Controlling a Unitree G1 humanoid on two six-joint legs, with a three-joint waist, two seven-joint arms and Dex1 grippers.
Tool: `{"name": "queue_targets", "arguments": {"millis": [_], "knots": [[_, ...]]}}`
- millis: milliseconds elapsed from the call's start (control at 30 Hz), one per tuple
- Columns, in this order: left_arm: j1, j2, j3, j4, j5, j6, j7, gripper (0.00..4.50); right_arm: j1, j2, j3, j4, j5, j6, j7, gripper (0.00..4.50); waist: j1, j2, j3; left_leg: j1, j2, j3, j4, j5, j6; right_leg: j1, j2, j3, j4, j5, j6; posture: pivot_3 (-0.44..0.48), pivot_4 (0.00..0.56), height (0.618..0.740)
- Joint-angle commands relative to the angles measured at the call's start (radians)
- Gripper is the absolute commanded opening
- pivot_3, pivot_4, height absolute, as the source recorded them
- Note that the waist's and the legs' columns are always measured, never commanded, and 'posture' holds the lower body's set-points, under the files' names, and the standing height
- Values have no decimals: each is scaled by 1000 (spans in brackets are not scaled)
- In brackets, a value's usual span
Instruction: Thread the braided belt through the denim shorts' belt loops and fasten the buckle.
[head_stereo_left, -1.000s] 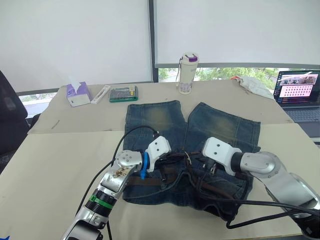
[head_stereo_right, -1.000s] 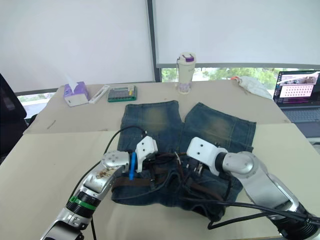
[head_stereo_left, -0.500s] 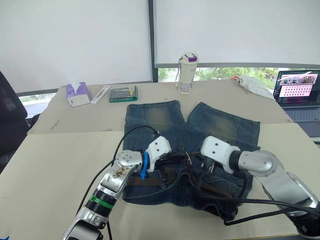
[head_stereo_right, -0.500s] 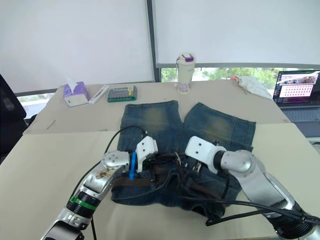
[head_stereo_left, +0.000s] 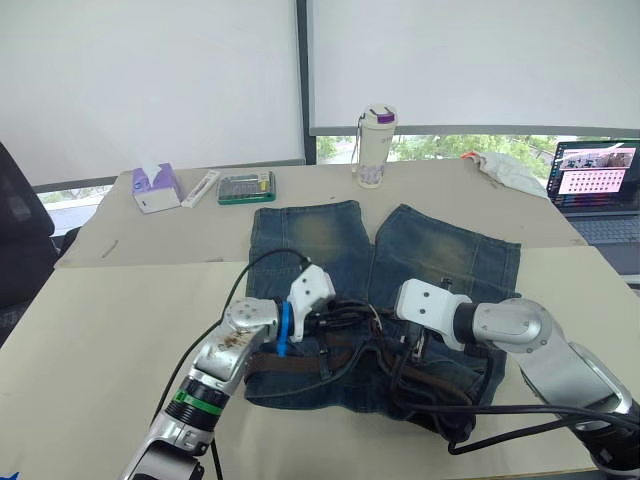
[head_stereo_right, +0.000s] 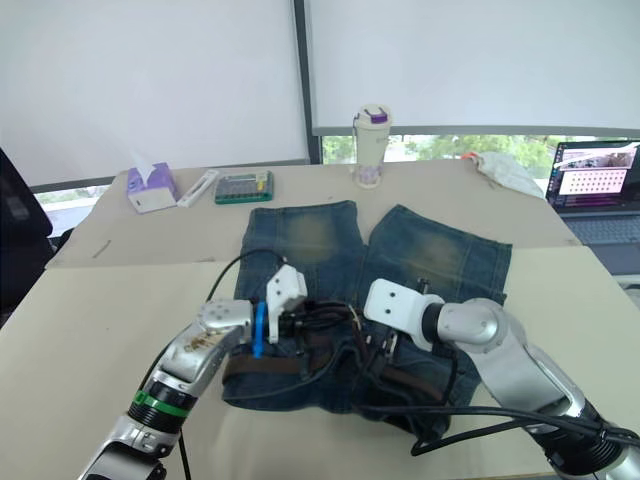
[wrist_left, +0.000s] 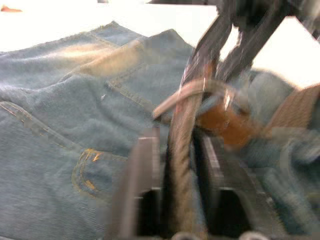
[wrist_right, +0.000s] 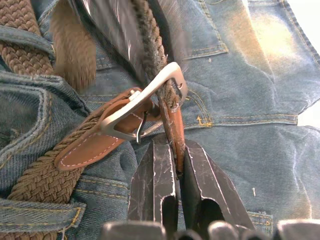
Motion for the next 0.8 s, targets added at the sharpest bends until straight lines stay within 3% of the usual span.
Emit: {"name": "queue_targets", "arguments": {"millis": [33, 200, 300, 433, 567, 767, 800], "knots": [[40, 140, 66, -125, -155, 162, -129, 2828, 34, -16, -65, -52, 5, -1, -2, 0, -7, 1, 0, 0, 2, 0, 0, -1, 2, 0, 0, 0, 0, 0, 0, 0, 150, 740], [150, 293, 9, -207, -136, 169, -193, 4479, 87, -9, -106, -91, 18, 13, -9, 0, -16, 1, 0, 1, 3, 1, -2, -2, 4, 0, 1, 0, 0, 0, 0, 0, 150, 740], [220, 355, -83, -200, -8, 55, -207, 4479, 103, -6, -120, -108, 18, 26, -16, 0, -11, 1, 0, 1, 3, 0, -2, -3, 4, 1, 0, 0, -1, 0, 0, 0, 150, 740], [249, 362, -148, -94, 146, -58, -132, 3300, 148, -32, -180, -140, 13, 43, -18, 0, 2, 1, 0, 1, 3, 1, -2, -3, 5, 1, 0, 0, -1, 0, -1, 0, 150, 740], [271, 359, -159, -53, 171, -52, -98, 1920, 247, -108, -314, -158, -3, 40, -2, 0, 6, 1, -1, 1, 3, 1, -2, -3, 6, 2, -1, 0, -2, 0, -1, 0, 150, 740], [301, 354, -156, -34, 185, -77, -65, 26, 563, -224, -693, -98, -124, -34, 71, 0, 8, 2, -6, 2, 4, 3, -3, -4, 7, 3, 0, 1, -2, -1, 0, 0, 150, 740], [306, 355, -156, -33, 186, -83, -63, 26, 614, -227, -754, -76, -148, -57, 81, 0, 8, 3, -6, 1, 4, 4, -2, -4, 7, 4, -1, 1, -2, -1, 0, 0, 150, 740]]}}
